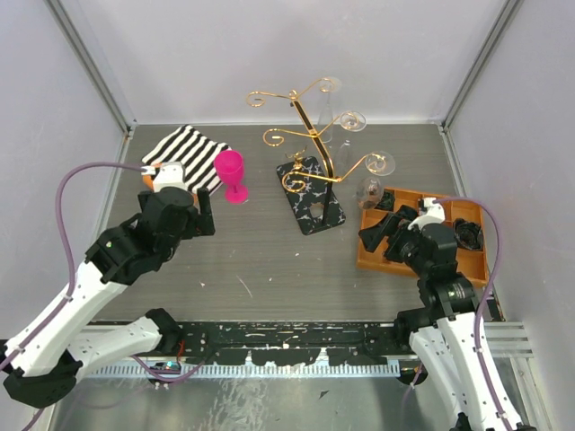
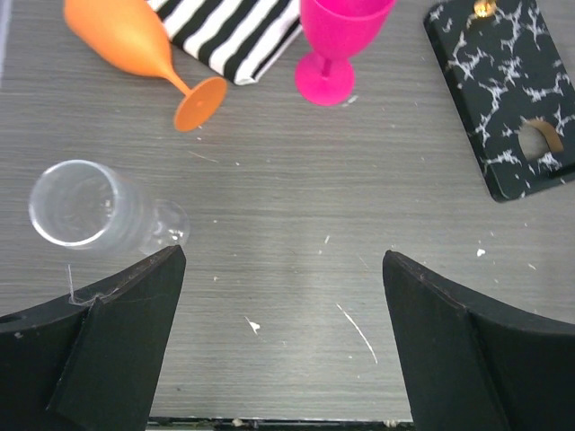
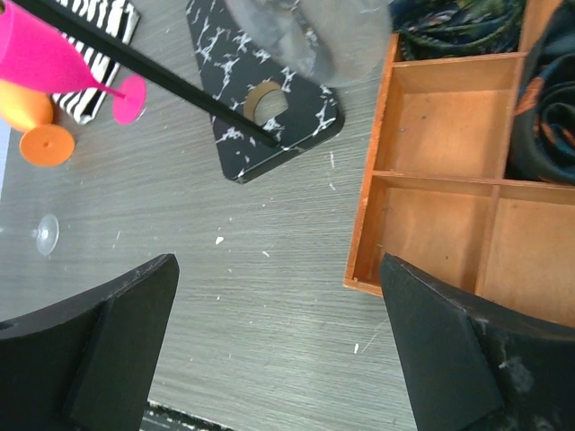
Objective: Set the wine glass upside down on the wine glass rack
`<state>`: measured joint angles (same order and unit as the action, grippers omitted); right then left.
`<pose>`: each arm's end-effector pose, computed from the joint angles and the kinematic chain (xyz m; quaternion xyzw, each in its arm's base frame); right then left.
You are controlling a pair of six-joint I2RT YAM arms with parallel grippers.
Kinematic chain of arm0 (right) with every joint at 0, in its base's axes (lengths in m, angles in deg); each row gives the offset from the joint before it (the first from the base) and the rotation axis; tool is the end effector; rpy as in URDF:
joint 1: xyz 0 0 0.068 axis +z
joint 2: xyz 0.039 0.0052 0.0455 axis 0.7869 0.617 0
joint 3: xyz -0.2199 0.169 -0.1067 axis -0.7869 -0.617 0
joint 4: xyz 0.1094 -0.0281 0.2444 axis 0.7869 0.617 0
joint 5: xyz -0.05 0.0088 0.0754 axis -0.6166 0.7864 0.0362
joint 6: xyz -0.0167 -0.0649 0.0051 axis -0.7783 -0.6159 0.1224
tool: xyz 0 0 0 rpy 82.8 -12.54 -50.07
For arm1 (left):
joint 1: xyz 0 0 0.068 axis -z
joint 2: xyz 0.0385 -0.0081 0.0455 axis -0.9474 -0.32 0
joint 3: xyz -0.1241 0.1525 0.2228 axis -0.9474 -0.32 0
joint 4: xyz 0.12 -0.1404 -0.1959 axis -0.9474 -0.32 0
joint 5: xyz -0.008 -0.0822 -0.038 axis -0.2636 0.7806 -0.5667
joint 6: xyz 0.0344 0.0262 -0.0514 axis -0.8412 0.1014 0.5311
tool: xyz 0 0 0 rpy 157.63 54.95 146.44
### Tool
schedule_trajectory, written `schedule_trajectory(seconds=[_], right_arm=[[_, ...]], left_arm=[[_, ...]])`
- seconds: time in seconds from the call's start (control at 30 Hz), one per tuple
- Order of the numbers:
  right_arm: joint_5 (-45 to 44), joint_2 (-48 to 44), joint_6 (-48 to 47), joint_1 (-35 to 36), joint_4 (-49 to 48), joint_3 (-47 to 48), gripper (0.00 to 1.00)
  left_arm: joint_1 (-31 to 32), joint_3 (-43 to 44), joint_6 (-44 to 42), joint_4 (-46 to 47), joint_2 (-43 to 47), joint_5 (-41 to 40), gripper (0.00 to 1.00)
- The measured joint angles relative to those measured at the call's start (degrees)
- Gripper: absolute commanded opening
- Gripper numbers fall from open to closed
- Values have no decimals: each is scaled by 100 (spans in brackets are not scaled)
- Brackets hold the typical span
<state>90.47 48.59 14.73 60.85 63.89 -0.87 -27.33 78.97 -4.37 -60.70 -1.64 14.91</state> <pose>0.1184 0.0257 0.2805 0.1158 0.8363 0.2275 0.4851 0.1384 -0.0910 0.3918 -0.0140 0.8700 -0.0259 0.4922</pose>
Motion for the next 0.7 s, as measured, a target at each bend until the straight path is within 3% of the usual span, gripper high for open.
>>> schedule_trajectory(seconds=[0.23, 0.47, 0.6, 0.7], right_arm=[[918, 153, -234, 0, -361, -208, 100], [1309, 201, -227, 212, -575, -476, 100], [1005, 326, -151, 1097, -796, -529, 100], [393, 581, -26, 2306, -1027, -577, 100]], left_arm=[[-101, 76, -81, -109, 289, -610, 98], [-861, 168, -175, -466, 321, -664, 98], [-1287, 173, -256, -638, 509, -590, 98], [-1432, 179, -308, -734, 595, -586, 98]])
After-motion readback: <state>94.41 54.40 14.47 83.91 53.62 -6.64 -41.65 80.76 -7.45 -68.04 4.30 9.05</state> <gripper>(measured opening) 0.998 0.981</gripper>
